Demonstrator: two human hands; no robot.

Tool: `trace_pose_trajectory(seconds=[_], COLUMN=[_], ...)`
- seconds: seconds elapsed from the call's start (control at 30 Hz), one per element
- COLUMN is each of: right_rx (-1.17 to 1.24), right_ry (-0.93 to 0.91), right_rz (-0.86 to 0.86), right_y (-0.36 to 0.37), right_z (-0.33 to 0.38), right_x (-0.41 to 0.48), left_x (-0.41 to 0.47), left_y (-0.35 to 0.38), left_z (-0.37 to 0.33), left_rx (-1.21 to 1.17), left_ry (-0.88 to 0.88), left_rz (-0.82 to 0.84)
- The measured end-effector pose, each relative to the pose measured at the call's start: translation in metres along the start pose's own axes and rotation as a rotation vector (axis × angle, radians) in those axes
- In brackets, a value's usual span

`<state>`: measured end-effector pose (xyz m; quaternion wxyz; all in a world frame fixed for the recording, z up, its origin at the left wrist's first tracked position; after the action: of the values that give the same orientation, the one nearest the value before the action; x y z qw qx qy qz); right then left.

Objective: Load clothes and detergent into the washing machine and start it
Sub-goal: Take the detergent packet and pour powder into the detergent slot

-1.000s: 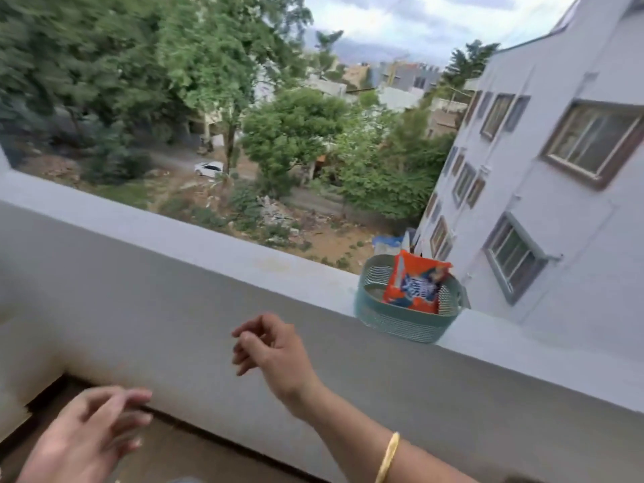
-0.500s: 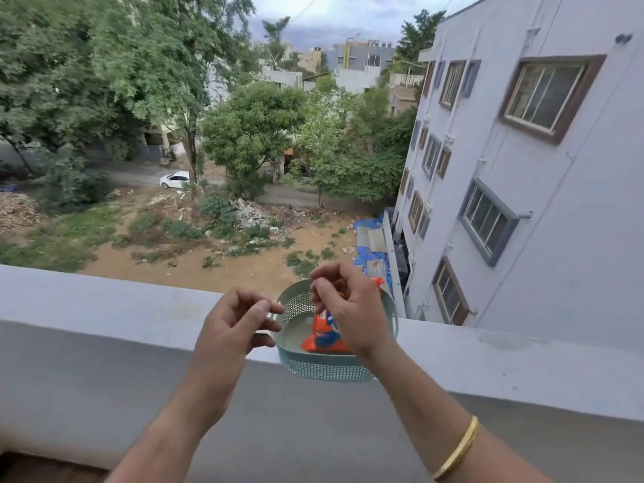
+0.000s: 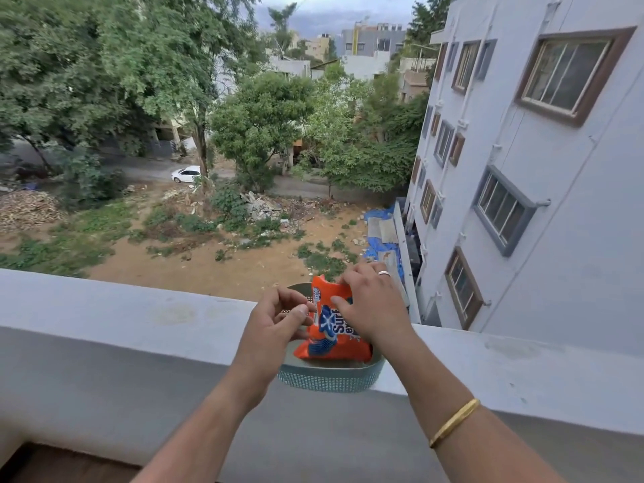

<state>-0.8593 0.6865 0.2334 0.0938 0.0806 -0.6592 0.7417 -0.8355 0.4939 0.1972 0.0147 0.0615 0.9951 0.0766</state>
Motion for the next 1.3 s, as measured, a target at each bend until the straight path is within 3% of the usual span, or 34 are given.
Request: trace_pose_trajectory(seconds=[0.3,0.43,0.5,0.67,0.8,0.97,1.3], right_rx=[0.12,0.143,0.19,0.277,0.385,0.494,0.598], right_ry=[0.007,-0.022,-0.044,-0.174,-0.282,-0.431,-0.774], right_rz=[-0.002,-0.119,-0.198,-0.308,-0.33,-0.264,-0.04], right_y=[-0.02,-0.052,-0.075,-0.132,-0.152,-0.145,-0.102], right_z=[-0.003,0.009,0.017,0.061,0.113,0.195,0.397], right_x=[-0.006,-0.01,-0.009,-0.003,-0.005,-0.022,-0.128], left_x=[0.005,0.002,-0.001,-0.012,-0.037,-0.082,-0.252], left_y=[-0.009,-0.014,-0.019,-0.04,-0.07,-0.134,-0.297], left_z=[0.006,0.004,-0.005,-0.05,-0.086,-0.085,-0.052], left_rx=[-0.095,-0.241,-0.29,-0.102,-0.046,-0.007,-0.044], left_ry=[-0.11,-0.162,-0.131,0.121,0.244,0.234,0.219], left_rz=[-0.065,-0.116,-0.124,-0.117,-0.084,-0.117,-0.461])
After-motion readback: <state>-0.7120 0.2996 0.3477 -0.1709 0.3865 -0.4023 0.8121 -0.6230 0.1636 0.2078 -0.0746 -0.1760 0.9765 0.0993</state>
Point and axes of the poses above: each hand's wrist, its own x-axis towards the middle knuckle, its own y-axis out of the palm, z = x × y, the point moved 9 cm from there along x, towards the middle knuckle, and after that the axes turned 10 degrees about -x, right-handed, at the moved point
